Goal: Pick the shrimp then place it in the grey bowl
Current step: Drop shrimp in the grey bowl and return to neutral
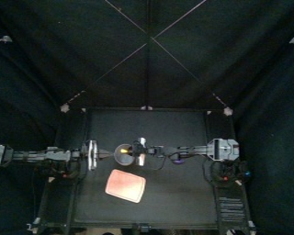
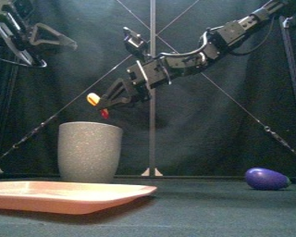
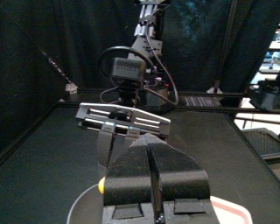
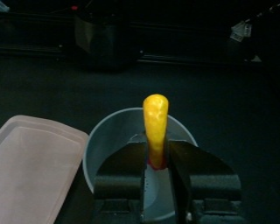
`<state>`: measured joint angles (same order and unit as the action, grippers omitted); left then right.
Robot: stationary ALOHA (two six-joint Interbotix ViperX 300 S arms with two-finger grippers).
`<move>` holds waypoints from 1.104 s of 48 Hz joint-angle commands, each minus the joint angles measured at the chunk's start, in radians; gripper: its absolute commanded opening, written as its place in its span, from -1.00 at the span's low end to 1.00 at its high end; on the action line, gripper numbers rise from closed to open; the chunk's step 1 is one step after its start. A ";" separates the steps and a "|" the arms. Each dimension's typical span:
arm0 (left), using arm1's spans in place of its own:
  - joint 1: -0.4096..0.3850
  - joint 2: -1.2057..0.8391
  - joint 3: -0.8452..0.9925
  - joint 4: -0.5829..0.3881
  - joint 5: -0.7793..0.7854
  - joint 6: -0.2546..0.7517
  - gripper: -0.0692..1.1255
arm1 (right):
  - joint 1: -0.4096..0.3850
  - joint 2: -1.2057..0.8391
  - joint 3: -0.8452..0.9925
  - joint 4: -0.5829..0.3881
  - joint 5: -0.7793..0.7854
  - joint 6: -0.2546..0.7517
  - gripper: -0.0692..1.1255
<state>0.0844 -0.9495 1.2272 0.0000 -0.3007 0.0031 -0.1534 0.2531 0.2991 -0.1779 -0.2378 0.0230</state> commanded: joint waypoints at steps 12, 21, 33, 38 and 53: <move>0.003 0.006 -0.003 0.002 -0.009 0.002 -0.85 | 0.023 -0.025 -0.020 0.037 -0.009 0.002 0.28; 0.003 0.006 -0.002 0.002 -0.009 0.002 -0.85 | 0.028 -0.026 -0.018 0.055 -0.011 0.002 0.44; 0.003 0.006 0.002 0.000 -0.009 0.002 -0.85 | 0.054 -0.063 0.012 0.054 -0.048 0.000 0.44; 0.003 0.006 0.003 -0.002 -0.008 0.000 -0.85 | 0.060 -0.109 0.066 0.055 -0.091 0.002 0.44; 0.003 0.006 0.011 -0.002 -0.009 0.000 -0.85 | 0.066 -0.291 0.328 0.091 -0.264 0.000 0.44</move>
<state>0.0859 -0.9480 1.2487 -0.0015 -0.3007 0.0015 -0.0874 0.0430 0.5798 -0.0951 -0.4571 0.0199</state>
